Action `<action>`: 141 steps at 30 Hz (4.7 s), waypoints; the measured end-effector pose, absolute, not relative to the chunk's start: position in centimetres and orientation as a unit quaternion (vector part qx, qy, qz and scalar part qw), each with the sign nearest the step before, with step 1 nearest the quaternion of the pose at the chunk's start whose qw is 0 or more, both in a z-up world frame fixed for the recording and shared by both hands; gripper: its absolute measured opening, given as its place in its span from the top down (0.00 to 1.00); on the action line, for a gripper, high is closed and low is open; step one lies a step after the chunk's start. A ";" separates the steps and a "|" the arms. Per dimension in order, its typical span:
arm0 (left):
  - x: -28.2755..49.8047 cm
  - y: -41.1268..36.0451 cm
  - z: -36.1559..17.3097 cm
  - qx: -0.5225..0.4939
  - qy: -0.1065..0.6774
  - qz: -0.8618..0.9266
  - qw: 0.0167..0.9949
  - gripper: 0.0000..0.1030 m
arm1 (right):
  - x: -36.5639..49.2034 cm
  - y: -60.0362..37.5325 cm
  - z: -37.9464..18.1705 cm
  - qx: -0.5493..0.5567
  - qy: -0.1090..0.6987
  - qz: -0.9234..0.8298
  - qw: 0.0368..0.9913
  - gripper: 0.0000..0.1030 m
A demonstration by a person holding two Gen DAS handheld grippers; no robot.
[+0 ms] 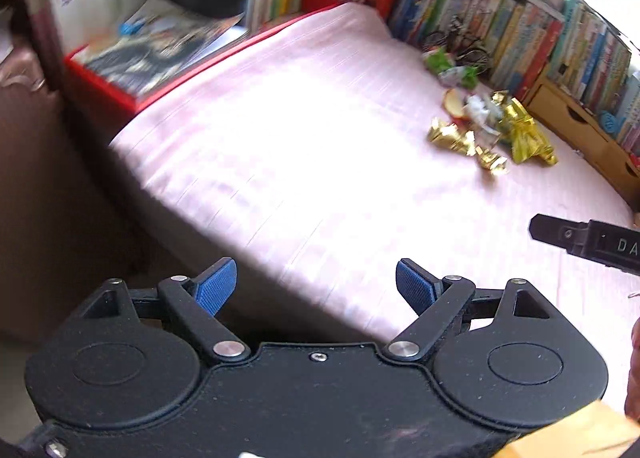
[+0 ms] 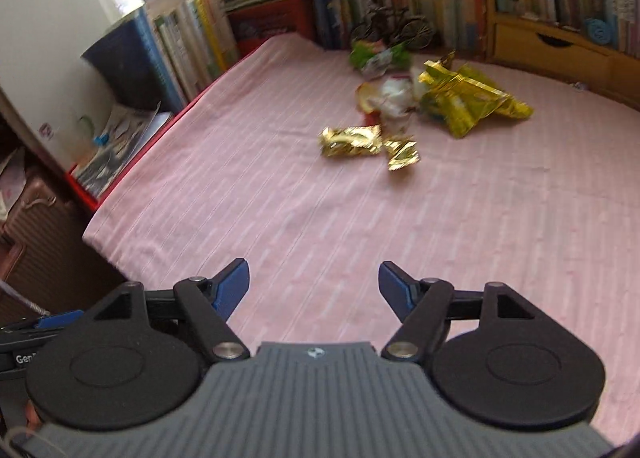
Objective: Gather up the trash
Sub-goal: 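Move both tools back over the bed toward the remaining wrappers, then grasp the large gold foil bag with the right tool while the left tool grasps a gold wrapper, then carry both gold wrappers off the bed down over the trash bin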
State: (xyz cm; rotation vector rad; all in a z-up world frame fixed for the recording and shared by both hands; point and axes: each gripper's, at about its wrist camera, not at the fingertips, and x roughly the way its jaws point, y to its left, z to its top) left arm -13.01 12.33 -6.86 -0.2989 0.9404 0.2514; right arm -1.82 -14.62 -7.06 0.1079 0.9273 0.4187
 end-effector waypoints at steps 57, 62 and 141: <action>13.7 0.5 -11.3 -0.172 0.461 0.034 0.870 0.69 | 18.7 -23.8 -10.2 -0.023 0.407 0.171 0.897 0.85; 12.5 0.9 -11.5 -0.171 0.463 0.042 0.868 0.69 | 17.3 -23.2 -12.2 -0.060 0.411 0.180 0.891 0.29; -23.7 17.6 -21.9 -0.198 0.566 0.095 0.795 0.68 | -12.2 -3.5 -20.8 0.033 0.630 0.250 0.734 0.75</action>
